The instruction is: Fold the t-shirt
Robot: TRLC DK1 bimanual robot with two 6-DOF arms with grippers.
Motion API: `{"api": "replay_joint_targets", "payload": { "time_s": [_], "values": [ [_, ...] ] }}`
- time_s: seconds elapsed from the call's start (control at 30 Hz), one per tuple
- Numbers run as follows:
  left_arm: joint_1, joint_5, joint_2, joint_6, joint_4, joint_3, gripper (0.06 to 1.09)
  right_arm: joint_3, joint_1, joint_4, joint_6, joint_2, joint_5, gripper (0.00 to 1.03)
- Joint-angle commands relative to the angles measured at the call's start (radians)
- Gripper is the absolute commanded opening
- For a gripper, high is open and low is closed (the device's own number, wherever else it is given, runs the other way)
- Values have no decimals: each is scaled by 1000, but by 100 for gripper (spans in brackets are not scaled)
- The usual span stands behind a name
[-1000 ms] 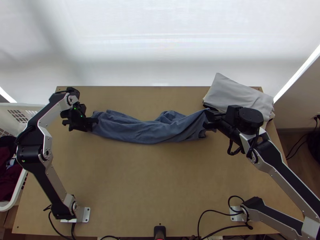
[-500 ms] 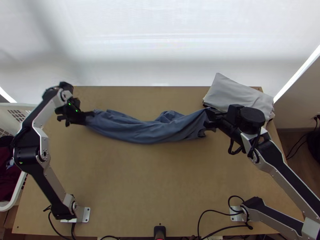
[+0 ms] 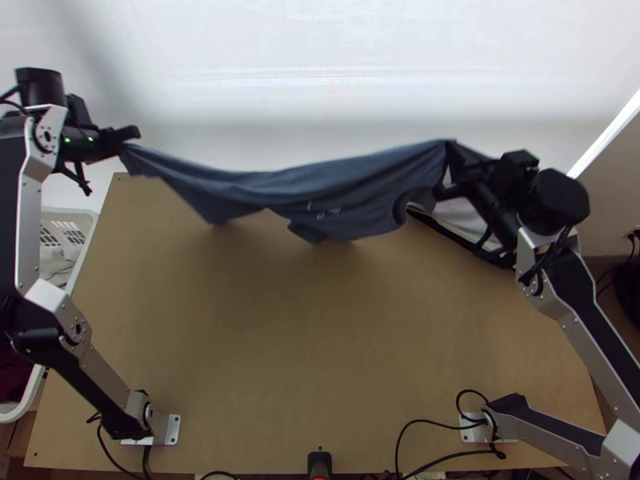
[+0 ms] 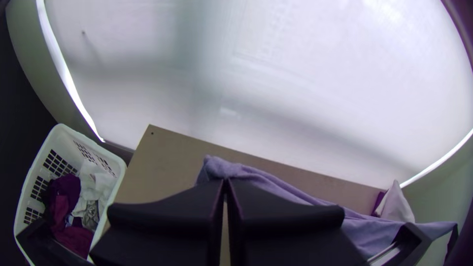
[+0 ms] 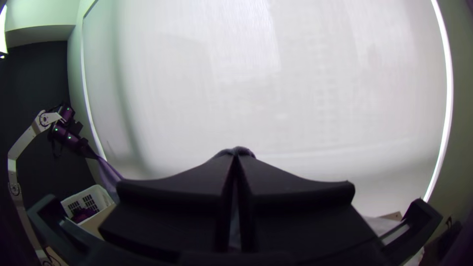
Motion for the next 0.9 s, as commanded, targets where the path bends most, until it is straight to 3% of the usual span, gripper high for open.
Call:
{"api": "replay_joint_targets", "payload": {
  "time_s": [0.0,0.2,0.37,0.63,0.87],
  "values": [
    [10,-17,-53,-71,54,8,10,87,-21,65,-39,32,32,3],
    [56,-17,-163,-139,209,-52,10,162,-20,171,-39,33,125,3],
    [93,-16,-185,-174,244,-69,10,220,-20,212,-39,53,207,3],
    [97,-10,-219,-152,245,-215,10,172,-15,56,-5,18,207,3],
    [99,-11,-131,-136,255,-261,10,111,-18,31,30,21,197,3]
  ]
}}
